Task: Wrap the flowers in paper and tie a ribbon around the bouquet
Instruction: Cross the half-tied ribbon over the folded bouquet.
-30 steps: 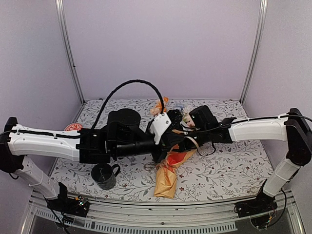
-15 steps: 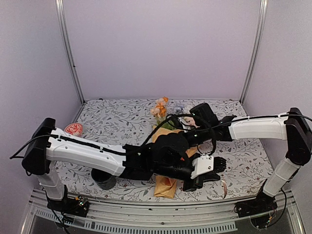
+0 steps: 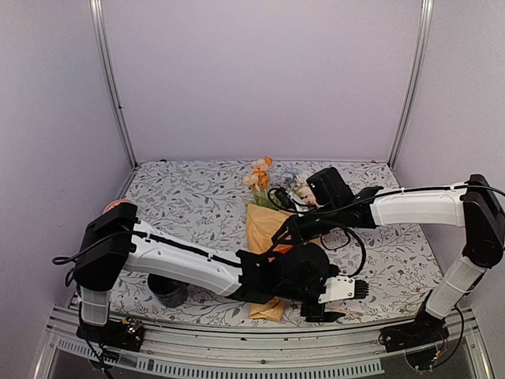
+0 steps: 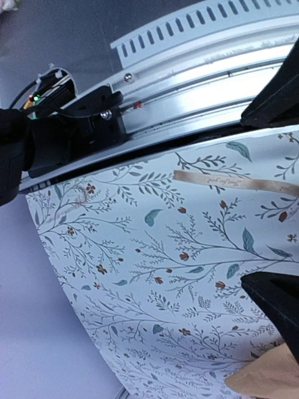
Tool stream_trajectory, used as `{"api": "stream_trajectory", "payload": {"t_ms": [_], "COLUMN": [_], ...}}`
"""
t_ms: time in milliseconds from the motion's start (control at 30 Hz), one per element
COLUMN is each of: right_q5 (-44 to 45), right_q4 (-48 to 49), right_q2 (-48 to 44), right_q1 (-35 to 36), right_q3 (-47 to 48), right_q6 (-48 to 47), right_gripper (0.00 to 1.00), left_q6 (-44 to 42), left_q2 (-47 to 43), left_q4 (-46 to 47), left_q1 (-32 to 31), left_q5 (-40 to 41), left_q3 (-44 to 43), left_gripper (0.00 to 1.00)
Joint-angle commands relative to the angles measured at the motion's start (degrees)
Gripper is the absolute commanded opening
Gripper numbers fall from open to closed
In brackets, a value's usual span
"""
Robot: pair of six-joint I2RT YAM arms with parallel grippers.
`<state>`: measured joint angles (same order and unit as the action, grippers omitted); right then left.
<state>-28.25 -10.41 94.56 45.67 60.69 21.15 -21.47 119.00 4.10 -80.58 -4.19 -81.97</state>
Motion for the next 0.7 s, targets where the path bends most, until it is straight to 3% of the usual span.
{"api": "stream_trajectory", "payload": {"t_ms": [0, 233, 333, 433, 533, 600, 667], "right_q5": [-1.6, -2.7, -3.2, -3.3, -3.8, -3.9, -4.0], "right_q4": [-0.7, -0.4, -0.1, 0.4, 1.2, 1.7, 1.9], "right_q2": [0.5, 0.4, 0.1, -0.1, 0.1, 0.5, 1.0], "right_q1": [-0.3, -0.3, -0.2, -0.1, 0.1, 0.4, 0.8], "right_q3": [2.2, 2.6, 2.7, 2.7, 2.7, 2.9, 3.2], "right_q6": [-1.3, -0.9, -0.5, 0.3, 1.3, 1.7, 2.0], "right_gripper": [0.00, 0.00, 0.00, 0.00, 0.00, 0.00, 0.00], "left_q6": [-1.8, 6.2, 12.9, 20.6, 25.4, 26.1, 26.3], "left_q2": [-6.9, -23.9, -32.0, -36.1, -35.0, -32.7, -30.0], "left_q4": [2.0, 11.4, 22.1, 29.7, 30.6, 30.2, 30.0], "left_q1": [0.4, 5.7, 10.2, 14.2, 17.0, 17.9, 18.0], "left_q5": [2.6, -4.7, -5.6, 1.5, 9.4, 9.4, 7.9], "left_q3": [4.0, 18.7, 30.5, 39.1, 42.6, 42.9, 42.2], "left_gripper": [0.85, 0.78, 0.60, 0.44, 0.52, 0.61, 0.63]}}
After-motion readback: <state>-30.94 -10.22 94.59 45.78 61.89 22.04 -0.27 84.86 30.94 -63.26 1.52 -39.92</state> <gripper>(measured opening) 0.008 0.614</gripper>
